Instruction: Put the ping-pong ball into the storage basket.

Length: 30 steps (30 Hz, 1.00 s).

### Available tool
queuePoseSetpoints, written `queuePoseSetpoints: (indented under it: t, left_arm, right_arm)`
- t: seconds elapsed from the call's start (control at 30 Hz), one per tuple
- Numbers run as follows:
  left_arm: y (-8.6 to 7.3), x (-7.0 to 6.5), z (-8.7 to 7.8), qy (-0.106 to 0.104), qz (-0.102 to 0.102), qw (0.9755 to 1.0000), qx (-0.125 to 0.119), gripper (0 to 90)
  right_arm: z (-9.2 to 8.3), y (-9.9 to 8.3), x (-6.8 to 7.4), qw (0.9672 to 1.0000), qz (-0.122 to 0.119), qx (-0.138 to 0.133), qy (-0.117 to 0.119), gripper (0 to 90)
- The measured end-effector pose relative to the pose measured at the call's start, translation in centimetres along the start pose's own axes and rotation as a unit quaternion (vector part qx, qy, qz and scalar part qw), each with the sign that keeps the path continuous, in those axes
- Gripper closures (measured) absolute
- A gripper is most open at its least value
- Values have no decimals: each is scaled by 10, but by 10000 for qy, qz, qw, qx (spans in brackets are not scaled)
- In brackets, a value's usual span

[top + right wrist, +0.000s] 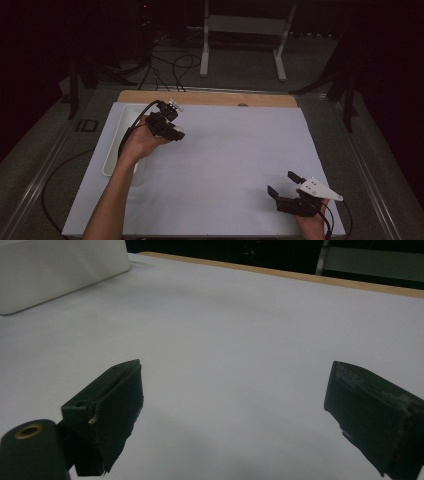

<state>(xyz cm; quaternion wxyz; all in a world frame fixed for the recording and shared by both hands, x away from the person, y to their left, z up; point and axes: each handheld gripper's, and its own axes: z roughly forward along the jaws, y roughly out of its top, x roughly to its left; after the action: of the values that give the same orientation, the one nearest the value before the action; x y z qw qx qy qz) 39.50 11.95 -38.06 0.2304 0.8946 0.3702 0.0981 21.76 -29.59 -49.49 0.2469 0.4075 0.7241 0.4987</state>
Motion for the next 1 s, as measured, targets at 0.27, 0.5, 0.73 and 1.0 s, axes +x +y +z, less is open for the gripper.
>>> queuePoseSetpoints:
  t: [0.27, 0.5, 0.73, 1.0]
  left_arm:
    - [-3, 3, -3, 42, -19, 10000, -2, 512]
    - [-4, 4, -5, 79, -37, 10000, -42, 513]
    - [-5, 5, -7, 103, -49, 9999, -65, 513]
    - [-7, 7, -9, 154, -62, 9998, -96, 512]
  right_arm:
    - [0, 0, 0, 10000, -2, 2, -3, 84]
    - [0, 0, 0, 10000, -8, -2, -5, 84]
    - [0, 0, 0, 10000, -9, 0, -5, 84]
    - [0, 0, 0, 10000, -11, -2, -6, 84]
